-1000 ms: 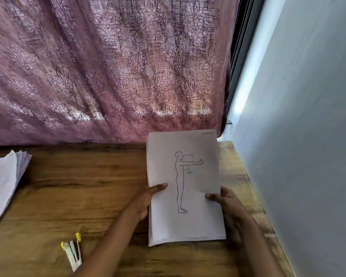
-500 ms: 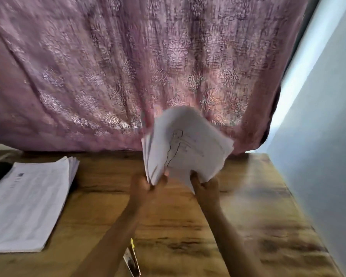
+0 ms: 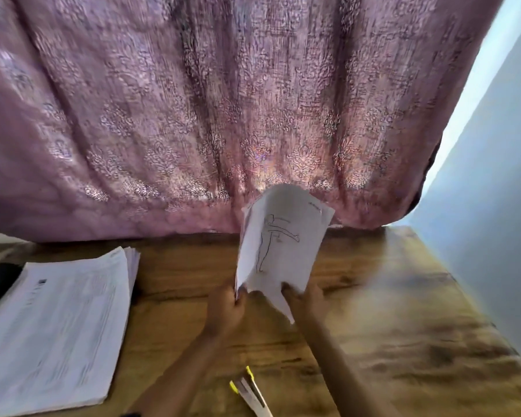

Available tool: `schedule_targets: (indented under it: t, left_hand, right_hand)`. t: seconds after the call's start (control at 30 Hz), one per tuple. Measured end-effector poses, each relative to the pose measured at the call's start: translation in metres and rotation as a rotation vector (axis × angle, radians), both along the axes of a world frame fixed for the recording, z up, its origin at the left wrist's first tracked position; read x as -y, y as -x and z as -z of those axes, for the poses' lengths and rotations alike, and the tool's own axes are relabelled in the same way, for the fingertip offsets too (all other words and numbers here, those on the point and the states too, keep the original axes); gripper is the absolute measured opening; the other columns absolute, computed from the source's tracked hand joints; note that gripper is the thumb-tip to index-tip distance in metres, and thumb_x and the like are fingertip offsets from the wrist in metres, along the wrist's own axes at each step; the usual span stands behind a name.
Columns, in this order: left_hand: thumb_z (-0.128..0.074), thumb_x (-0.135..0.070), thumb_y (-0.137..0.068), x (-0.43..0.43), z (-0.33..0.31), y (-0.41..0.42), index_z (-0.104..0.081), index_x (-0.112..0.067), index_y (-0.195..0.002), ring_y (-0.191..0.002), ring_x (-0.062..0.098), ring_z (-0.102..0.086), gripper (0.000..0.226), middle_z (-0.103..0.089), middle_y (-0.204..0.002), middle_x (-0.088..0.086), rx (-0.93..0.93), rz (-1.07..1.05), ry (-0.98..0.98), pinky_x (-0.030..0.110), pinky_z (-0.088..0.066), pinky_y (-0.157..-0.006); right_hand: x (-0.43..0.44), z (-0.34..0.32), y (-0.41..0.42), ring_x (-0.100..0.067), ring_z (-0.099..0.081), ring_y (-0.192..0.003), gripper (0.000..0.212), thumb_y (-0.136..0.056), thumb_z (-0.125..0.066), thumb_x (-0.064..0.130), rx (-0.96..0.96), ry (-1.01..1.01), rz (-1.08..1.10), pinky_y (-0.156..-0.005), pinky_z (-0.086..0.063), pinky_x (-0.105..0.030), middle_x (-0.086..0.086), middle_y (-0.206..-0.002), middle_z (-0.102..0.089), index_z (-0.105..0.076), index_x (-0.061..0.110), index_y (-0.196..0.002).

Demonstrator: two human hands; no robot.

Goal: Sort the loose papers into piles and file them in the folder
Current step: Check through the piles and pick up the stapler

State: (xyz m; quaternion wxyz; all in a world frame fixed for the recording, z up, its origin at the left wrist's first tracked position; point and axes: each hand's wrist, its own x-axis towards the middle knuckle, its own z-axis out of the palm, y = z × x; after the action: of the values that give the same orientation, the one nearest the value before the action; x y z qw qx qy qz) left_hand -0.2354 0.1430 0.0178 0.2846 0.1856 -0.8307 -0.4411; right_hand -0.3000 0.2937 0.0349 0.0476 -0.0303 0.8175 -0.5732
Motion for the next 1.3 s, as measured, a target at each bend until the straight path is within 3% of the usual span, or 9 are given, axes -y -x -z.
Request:
schedule_targets:
  t: [0.1,0.3,0.43,0.57,0.73,0.87,1.07,1.23,1.3]
  left_hand:
    - [-0.055,-0.035,-0.089,0.009,-0.019,-0.004,-0.051,-0.017,-0.057,-0.04,0.006,-0.047,0.036,-0.048,-0.045,-0.005,-0.06,-0.019,0.037,0.015,-0.027,-0.046]
    - [-0.039,-0.059,-0.082,0.028,0.011,-0.003,-0.043,-0.011,-0.053,-0.042,0.021,-0.046,0.056,-0.042,-0.045,0.002,0.116,0.053,-0.027,0.033,-0.034,-0.048]
    - [-0.06,-0.026,-0.093,0.029,-0.004,-0.007,-0.033,-0.027,-0.056,-0.036,0.001,-0.037,0.046,-0.03,-0.041,-0.015,-0.007,0.024,-0.003,0.011,-0.024,-0.045]
    - [-0.062,-0.021,-0.093,0.039,0.016,-0.008,-0.024,-0.027,-0.05,-0.041,0.0,-0.027,0.058,-0.024,-0.044,-0.013,0.202,0.048,0.068,0.024,-0.022,-0.048]
    - [-0.062,-0.019,-0.093,0.05,-0.003,-0.006,-0.051,-0.015,-0.068,-0.054,0.01,-0.047,0.029,-0.048,-0.058,-0.003,0.298,0.053,-0.348,0.026,-0.034,-0.057]
    - [-0.066,0.005,-0.083,0.054,-0.02,-0.004,-0.064,-0.008,-0.097,-0.08,0.019,-0.062,0.019,-0.067,-0.089,0.004,0.212,0.03,-0.99,0.029,-0.048,-0.066]
    - [-0.054,0.014,-0.087,0.02,0.009,-0.018,-0.057,0.001,-0.118,-0.093,0.031,-0.062,0.034,-0.067,-0.102,0.014,0.27,0.063,-1.287,0.042,-0.052,-0.083]
    - [-0.054,-0.007,-0.094,0.022,0.017,-0.029,-0.058,-0.011,-0.102,-0.084,0.022,-0.059,0.01,-0.063,-0.094,0.008,0.316,-0.009,-1.385,0.036,-0.057,-0.058]
    - [-0.052,-0.014,-0.096,0.055,0.012,-0.025,-0.057,-0.011,-0.099,-0.086,0.023,-0.058,0.006,-0.061,-0.098,0.009,0.193,-0.141,-1.409,0.041,-0.055,-0.066]
  right_hand:
    - [0.003,-0.008,0.0,-0.016,-0.064,-0.072,0.012,-0.084,-0.072,0.023,-0.116,0.078,0.087,-0.061,-0.053,-0.033,0.003,-0.076,-0.068,-0.061,0.027,-0.079]
    - [0.015,0.009,-0.005,-0.006,-0.06,-0.064,0.024,-0.084,-0.071,0.026,-0.017,-0.125,-0.024,-0.049,-0.04,-0.015,0.0,-0.074,-0.066,-0.07,0.004,-0.094]
    - [0.018,0.007,-0.003,-0.022,-0.063,-0.065,0.033,-0.082,-0.072,0.036,-0.094,-0.097,0.064,-0.052,-0.045,-0.036,-0.011,-0.07,-0.066,-0.067,0.004,-0.082]
    - [0.024,0.019,-0.008,-0.017,-0.061,-0.069,0.03,-0.085,-0.07,0.031,-0.067,-0.244,-0.09,-0.056,-0.039,-0.024,-0.002,-0.075,-0.063,-0.07,0.002,-0.095]
    - [0.018,0.0,0.001,-0.003,-0.061,-0.066,0.013,-0.086,-0.07,0.019,-0.047,-0.025,-0.102,-0.053,-0.048,-0.012,0.009,-0.077,-0.064,-0.064,0.013,-0.096]
    - [0.005,-0.009,0.017,-0.021,-0.068,-0.078,0.014,-0.087,-0.068,0.013,0.25,0.326,-0.039,-0.06,-0.055,-0.029,-0.007,-0.092,-0.069,-0.063,0.012,-0.099]
    - [0.023,0.027,-0.003,-0.024,-0.063,-0.08,0.017,-0.087,-0.065,0.007,0.472,0.412,0.089,-0.059,-0.05,-0.029,-0.007,-0.092,-0.067,-0.058,0.01,-0.102]
    - [0.009,0.043,0.002,-0.023,-0.061,-0.074,0.019,-0.084,-0.057,-0.008,0.444,0.305,0.114,-0.058,-0.045,-0.027,-0.014,-0.093,-0.066,-0.061,0.001,-0.101]
    - [-0.01,0.044,0.013,-0.026,-0.063,-0.074,0.024,-0.082,-0.055,-0.011,0.473,0.246,0.067,-0.061,-0.047,-0.03,-0.018,-0.093,-0.066,-0.06,-0.003,-0.104]
